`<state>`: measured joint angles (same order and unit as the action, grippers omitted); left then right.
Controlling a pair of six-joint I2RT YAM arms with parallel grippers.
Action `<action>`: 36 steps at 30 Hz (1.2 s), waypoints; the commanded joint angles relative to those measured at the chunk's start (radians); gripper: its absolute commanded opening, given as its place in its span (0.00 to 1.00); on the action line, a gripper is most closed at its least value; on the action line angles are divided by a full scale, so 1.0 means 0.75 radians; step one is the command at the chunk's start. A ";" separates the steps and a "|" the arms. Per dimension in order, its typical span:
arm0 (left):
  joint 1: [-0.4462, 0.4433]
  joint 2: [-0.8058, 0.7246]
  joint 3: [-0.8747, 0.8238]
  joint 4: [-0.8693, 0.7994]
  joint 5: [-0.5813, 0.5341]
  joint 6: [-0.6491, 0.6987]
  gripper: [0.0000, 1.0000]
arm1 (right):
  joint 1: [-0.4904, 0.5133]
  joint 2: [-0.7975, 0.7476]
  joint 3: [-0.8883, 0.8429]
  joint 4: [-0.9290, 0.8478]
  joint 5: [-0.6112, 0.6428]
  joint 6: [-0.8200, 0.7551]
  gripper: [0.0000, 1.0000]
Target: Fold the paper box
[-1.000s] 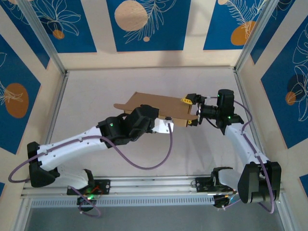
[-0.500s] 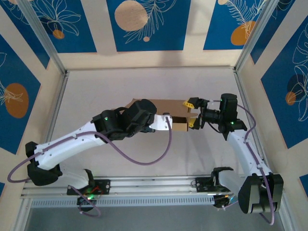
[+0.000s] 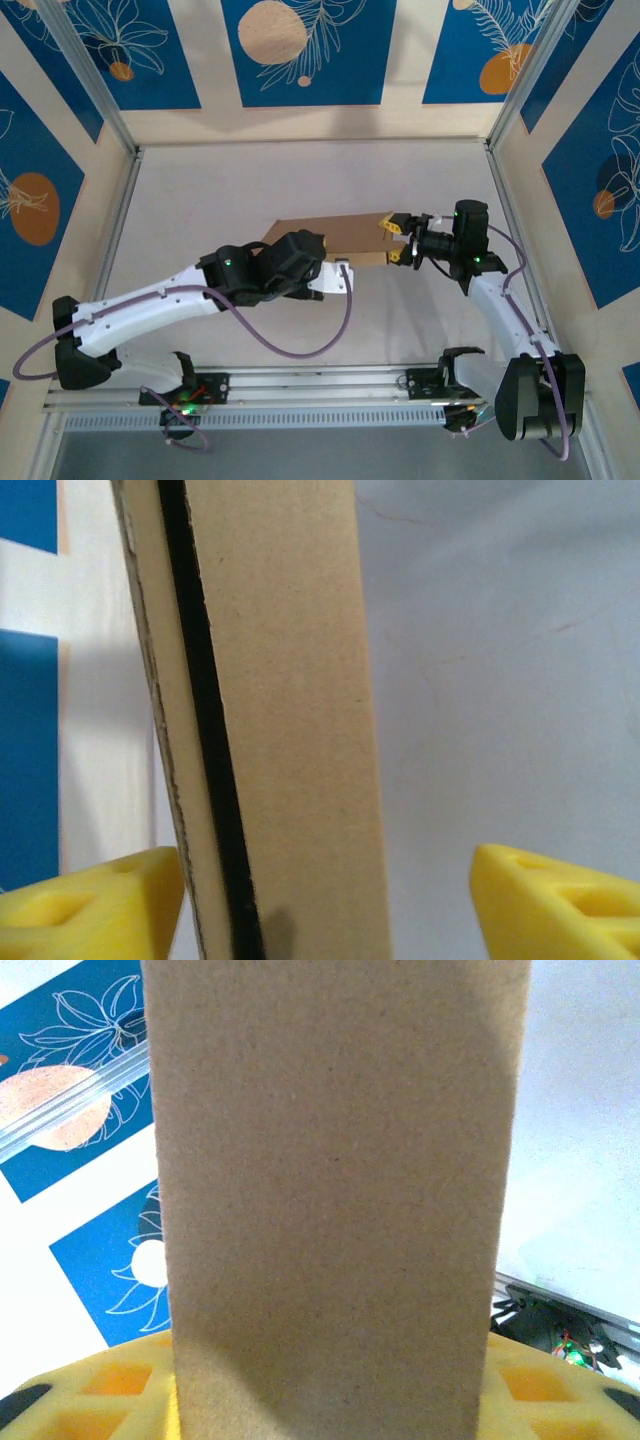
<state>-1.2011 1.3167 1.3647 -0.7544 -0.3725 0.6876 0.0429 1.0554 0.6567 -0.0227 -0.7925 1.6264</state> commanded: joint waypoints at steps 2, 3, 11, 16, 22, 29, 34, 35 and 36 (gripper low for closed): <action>-0.006 0.017 0.029 -0.071 -0.008 0.028 0.83 | 0.006 0.009 -0.003 0.055 -0.007 0.052 0.44; -0.005 0.036 0.023 -0.055 -0.030 0.035 0.84 | 0.007 0.008 -0.004 0.066 -0.009 0.067 0.45; 0.014 0.032 -0.197 0.516 -0.312 0.212 0.85 | 0.026 -0.002 -0.007 0.173 -0.019 0.182 0.45; 0.017 0.078 -0.221 0.616 -0.351 0.239 0.81 | 0.033 -0.005 -0.013 0.254 -0.013 0.260 0.44; 0.047 0.112 -0.224 0.668 -0.388 0.229 0.64 | 0.047 -0.018 -0.014 0.279 -0.010 0.292 0.44; 0.053 0.096 -0.132 0.487 -0.353 0.184 0.44 | 0.046 -0.031 -0.017 0.254 -0.011 0.280 0.58; 0.053 0.091 -0.041 0.275 -0.309 0.121 0.42 | 0.025 -0.068 0.034 0.073 -0.010 0.156 0.87; 0.053 0.090 -0.015 0.221 -0.301 0.108 0.42 | 0.017 -0.086 0.045 0.028 -0.007 0.127 0.90; 0.053 0.091 0.017 0.157 -0.290 0.089 0.43 | 0.006 -0.108 0.061 -0.039 -0.005 0.075 0.93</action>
<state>-1.1687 1.3964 1.3064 -0.4934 -0.6140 0.8040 0.0624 1.0187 0.6590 0.0822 -0.7826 1.7676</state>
